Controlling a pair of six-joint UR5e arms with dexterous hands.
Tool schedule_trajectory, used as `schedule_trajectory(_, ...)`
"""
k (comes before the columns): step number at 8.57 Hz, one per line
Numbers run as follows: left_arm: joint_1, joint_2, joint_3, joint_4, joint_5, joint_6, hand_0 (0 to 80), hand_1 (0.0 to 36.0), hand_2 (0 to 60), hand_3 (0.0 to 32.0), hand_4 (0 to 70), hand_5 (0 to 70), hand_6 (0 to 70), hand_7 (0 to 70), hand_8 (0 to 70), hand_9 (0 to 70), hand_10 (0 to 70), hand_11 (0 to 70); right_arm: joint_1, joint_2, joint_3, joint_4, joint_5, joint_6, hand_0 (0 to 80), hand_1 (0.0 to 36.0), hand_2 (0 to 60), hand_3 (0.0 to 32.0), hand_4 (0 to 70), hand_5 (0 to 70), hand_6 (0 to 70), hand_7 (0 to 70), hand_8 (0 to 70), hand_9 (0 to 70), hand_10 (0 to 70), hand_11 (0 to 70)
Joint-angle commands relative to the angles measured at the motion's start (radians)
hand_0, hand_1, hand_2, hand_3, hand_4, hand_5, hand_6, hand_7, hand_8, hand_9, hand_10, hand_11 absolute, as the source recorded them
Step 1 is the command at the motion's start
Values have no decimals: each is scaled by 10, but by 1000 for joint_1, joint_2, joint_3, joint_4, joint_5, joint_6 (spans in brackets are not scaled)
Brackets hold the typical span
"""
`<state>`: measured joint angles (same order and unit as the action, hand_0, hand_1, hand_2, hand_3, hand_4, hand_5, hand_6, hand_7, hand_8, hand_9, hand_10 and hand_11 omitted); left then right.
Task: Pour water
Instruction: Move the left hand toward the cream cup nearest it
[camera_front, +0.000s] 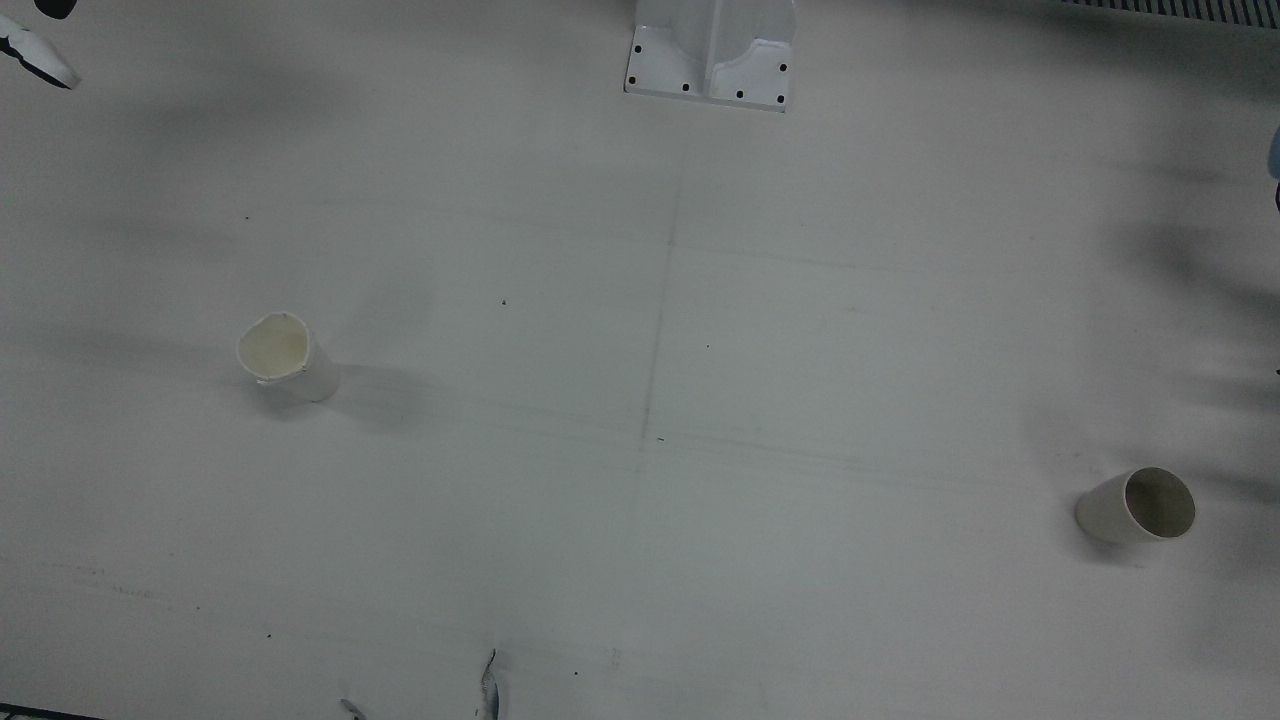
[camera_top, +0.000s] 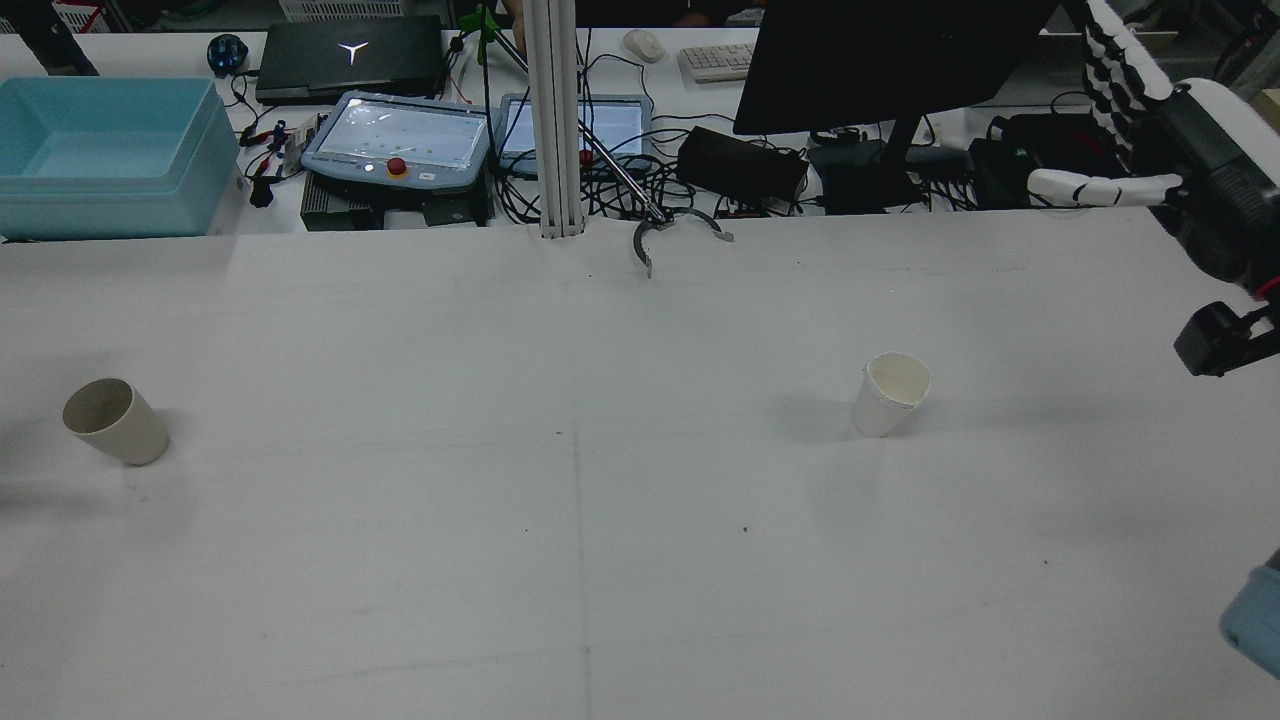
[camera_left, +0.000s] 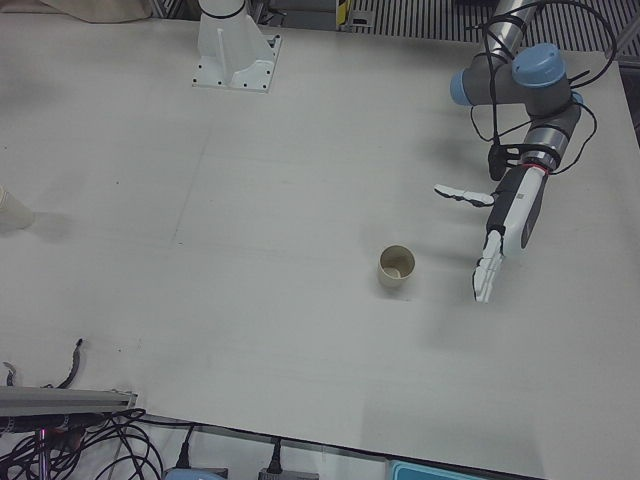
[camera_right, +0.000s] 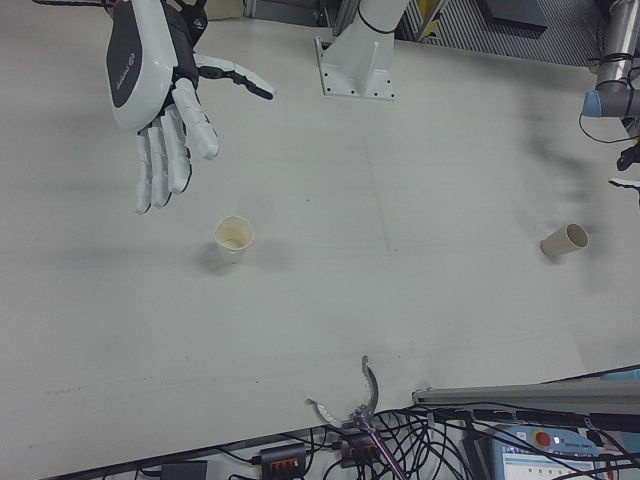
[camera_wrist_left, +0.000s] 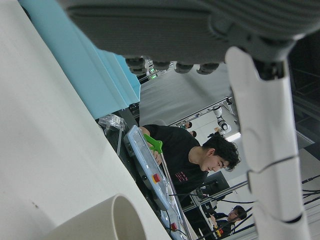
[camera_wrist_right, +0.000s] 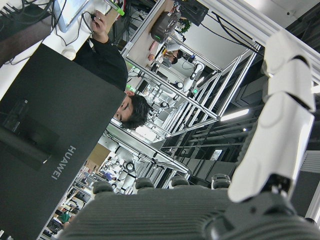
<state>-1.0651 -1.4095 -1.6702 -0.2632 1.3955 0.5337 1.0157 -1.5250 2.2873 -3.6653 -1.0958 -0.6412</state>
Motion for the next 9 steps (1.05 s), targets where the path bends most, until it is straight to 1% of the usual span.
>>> schedule_trajectory(1,110,-96,199,-77,-58,-42,590,167,0,0,29,0,0,0,0,0,24,62,-35,-23,-6,10,1,2,474,181,160,242,0,45,0,0,0,0,0,0)
schedule_trajectory(2,112,-100,211,-88,-59,-43,560,148,0,0,41,0,0,0,0,0,24,60,-37,-29,-8,10,1,0,468,171,149,228,0,41,0,0,0,0,0,0)
schedule_trajectory(3,112,-115,242,-108,-65,-34,555,141,0,0,50,0,0,0,0,0,23,57,-40,-29,-8,10,2,-3,469,169,148,218,0,42,6,0,0,0,0,0)
schedule_trajectory(4,131,-129,275,-131,-66,-34,547,131,0,0,53,0,0,0,0,0,21,53,-40,-29,-8,10,4,-2,466,167,152,214,0,42,11,0,0,0,0,0)
schedule_trajectory(5,148,-132,299,-152,-72,-32,521,111,0,0,58,0,0,0,0,0,21,51,-40,-29,-8,10,2,-2,465,164,152,212,0,44,19,0,0,0,0,0)
schedule_trajectory(6,167,-132,317,-169,-82,-29,524,109,0,0,62,0,0,0,0,0,20,49,-40,-29,-8,10,4,-2,467,169,163,216,0,45,24,0,0,0,0,0)
schedule_trajectory(7,203,-132,317,-169,-102,-26,517,104,0,0,61,0,0,0,0,0,20,48,-42,-27,-14,10,4,-3,466,168,163,220,0,44,26,0,0,0,0,0)
schedule_trajectory(9,243,-190,323,-150,-116,-12,532,110,0,0,67,0,0,0,0,0,17,46,-43,-17,-32,10,4,0,466,166,169,208,0,45,34,6,0,0,0,0)
